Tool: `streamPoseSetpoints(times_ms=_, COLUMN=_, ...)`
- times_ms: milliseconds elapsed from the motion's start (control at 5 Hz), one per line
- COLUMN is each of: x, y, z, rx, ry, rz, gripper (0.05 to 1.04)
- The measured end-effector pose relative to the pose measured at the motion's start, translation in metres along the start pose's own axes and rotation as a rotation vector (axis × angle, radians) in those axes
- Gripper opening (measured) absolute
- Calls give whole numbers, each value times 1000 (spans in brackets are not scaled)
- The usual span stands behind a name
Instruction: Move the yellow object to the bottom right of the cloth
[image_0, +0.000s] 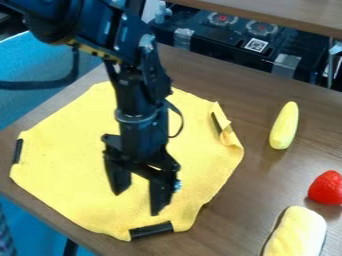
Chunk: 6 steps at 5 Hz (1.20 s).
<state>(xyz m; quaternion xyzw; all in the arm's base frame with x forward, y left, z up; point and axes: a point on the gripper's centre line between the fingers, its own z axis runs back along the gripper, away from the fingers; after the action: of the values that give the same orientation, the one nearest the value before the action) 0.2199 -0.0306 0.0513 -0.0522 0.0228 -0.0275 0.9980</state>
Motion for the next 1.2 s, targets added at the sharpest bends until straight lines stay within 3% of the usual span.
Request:
streamPoseSetpoints(times_ms=200, x=8, y=-13, z=-1, rx=-26, ry=-52, rz=19, gripper=999)
streamPoseSetpoints(times_ms=400, x=8, y=-37, z=-2, rx=-88, ry=-57, rz=-28, gripper=999)
streamPoseSetpoints(times_ms=600, x=10, y=-60, z=0, rx=-109, ry=-75, rz=-83, gripper=999)
streamPoseSetpoints(times_ms=800, x=13, y=-90, z=19, rx=-174, ry=-108, rz=-140, gripper=999)
streamPoseSetpoints(times_ms=1000, x=21, y=-121, z=28, rx=-226, ry=-111, rz=-175, gripper=999)
streamPoseSetpoints(times_ms=1200, x=27, y=-144, z=17, rx=-218, ry=-88, rz=-197, gripper=999)
